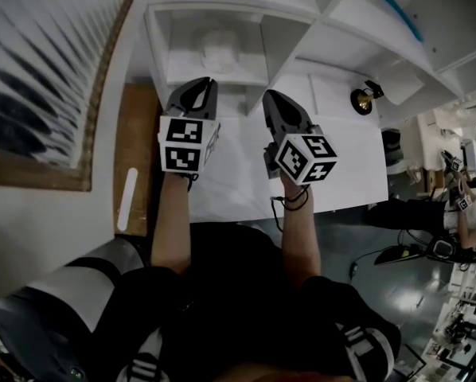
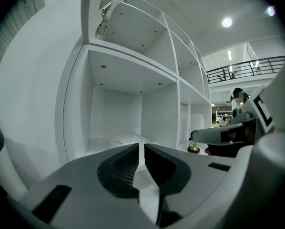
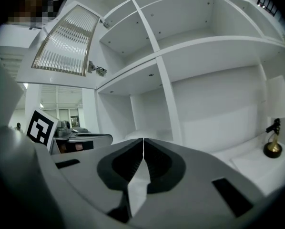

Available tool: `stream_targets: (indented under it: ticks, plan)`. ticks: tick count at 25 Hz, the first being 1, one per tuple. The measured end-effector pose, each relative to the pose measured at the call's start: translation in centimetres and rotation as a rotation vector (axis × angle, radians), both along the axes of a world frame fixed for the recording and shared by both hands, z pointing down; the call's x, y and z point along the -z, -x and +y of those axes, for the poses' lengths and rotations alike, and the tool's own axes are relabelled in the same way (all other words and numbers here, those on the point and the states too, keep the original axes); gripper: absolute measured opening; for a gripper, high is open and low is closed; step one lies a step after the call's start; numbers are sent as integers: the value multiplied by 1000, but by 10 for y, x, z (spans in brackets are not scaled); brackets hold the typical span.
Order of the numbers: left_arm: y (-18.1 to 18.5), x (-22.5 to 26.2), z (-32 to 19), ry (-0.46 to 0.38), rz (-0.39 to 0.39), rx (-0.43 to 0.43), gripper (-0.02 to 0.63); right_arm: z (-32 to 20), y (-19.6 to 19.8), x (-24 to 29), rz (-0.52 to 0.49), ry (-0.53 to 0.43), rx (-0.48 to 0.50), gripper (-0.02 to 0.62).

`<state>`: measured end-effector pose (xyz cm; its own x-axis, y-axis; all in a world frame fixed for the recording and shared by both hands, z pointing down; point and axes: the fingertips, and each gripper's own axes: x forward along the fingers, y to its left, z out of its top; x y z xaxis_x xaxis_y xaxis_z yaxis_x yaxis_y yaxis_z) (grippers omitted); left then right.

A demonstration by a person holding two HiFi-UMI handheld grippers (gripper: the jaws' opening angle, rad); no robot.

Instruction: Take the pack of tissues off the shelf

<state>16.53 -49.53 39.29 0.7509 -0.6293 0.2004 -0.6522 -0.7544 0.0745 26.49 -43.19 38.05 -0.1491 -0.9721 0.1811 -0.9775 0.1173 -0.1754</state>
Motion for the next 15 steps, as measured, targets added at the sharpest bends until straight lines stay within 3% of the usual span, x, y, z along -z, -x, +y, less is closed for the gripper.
stream_targets:
  ticks: [4, 7, 12, 15]
  plan:
    - [0, 7, -6, -39, -62, -5, 126, -6, 3, 4, -16, 2, 7, 23]
    - [1, 9, -16, -89, -125, 22, 144, -13, 9, 0, -27, 12, 23, 23]
    - [-12, 5, -37, -141, -219, 48, 158, -19, 20, -5, 74, 46, 73, 23]
    - [-18, 3, -49, -160, -274, 56, 156, -25, 22, -6, 82, 52, 94, 23]
